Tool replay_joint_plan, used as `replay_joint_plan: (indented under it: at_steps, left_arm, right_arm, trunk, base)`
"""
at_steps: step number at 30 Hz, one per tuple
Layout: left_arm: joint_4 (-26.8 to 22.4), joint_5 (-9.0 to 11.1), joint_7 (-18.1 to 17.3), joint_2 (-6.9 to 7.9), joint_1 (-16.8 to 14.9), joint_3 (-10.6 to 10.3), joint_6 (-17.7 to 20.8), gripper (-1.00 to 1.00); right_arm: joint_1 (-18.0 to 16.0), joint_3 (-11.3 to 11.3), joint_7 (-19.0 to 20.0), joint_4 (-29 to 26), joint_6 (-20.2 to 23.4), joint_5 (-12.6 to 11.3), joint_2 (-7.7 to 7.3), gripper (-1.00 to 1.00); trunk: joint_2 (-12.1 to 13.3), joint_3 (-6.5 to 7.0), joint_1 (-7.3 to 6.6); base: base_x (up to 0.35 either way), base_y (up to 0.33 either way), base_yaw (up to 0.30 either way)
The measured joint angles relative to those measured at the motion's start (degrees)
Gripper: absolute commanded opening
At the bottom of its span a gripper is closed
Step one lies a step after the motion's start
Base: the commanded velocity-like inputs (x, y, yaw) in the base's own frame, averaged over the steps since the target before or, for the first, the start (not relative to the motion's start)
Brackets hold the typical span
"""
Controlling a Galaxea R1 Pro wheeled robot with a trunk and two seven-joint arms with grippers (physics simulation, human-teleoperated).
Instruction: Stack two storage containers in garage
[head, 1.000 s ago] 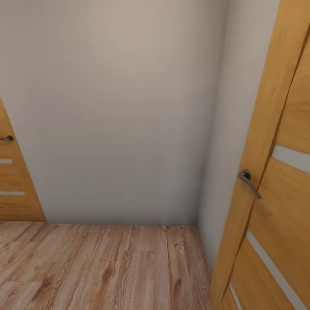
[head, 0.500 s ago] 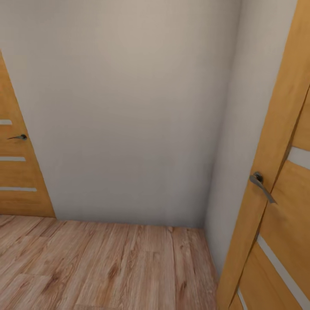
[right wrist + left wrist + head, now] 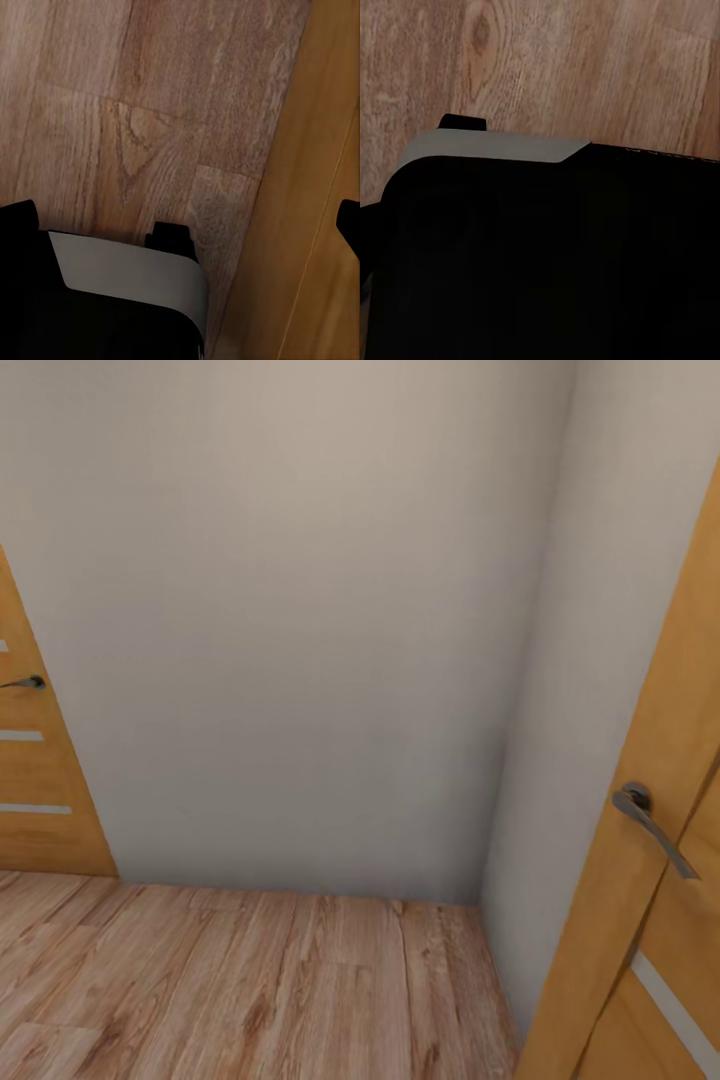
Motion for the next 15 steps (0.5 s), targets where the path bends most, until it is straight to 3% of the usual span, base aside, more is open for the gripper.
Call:
replay_joint_plan:
  at_steps: [15]
  left_arm:
    - [0.0, 0.02, 0.01, -0.07, 0.01, 0.08, 0.01, 1.0]
  right_arm:
    - [0.0, -0.02, 0.0, 0.0, -0.09, 0.0, 0.0, 1.0]
  trunk:
    - [0.0, 0.0, 0.01]
  base:
    - [0.006, 0.0, 0.137]
